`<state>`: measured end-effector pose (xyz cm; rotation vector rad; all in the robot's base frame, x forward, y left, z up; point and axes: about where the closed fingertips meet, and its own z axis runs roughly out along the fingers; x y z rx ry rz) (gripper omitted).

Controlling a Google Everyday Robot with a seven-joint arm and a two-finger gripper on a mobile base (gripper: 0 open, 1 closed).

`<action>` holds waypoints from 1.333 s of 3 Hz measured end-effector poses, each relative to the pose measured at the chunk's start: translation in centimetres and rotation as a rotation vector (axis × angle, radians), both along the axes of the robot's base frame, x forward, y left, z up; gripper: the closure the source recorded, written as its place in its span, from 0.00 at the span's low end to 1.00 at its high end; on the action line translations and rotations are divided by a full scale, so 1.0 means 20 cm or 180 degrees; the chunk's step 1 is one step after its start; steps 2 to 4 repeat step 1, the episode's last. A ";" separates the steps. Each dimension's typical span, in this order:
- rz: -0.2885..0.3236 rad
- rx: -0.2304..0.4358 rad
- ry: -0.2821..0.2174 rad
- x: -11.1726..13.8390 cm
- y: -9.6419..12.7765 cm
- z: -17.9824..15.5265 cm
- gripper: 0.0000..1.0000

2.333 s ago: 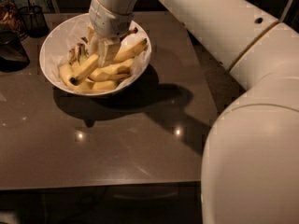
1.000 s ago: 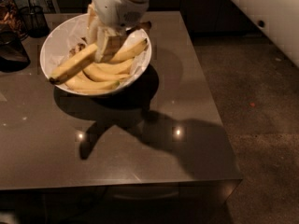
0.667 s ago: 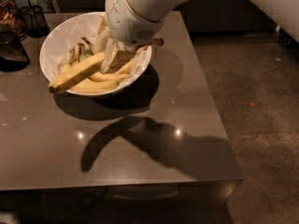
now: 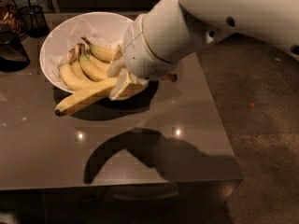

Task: Pick banana from white bowl

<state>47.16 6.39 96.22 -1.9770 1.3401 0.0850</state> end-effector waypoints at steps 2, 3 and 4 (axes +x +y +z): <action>-0.0019 -0.0005 0.0022 -0.01 -0.01 -0.02 1.00; -0.0019 -0.0005 0.0022 -0.01 -0.01 -0.02 1.00; -0.0019 -0.0005 0.0022 -0.01 -0.01 -0.02 1.00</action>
Offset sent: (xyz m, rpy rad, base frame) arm 0.0000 0.0000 0.0000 0.0000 0.0000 0.0000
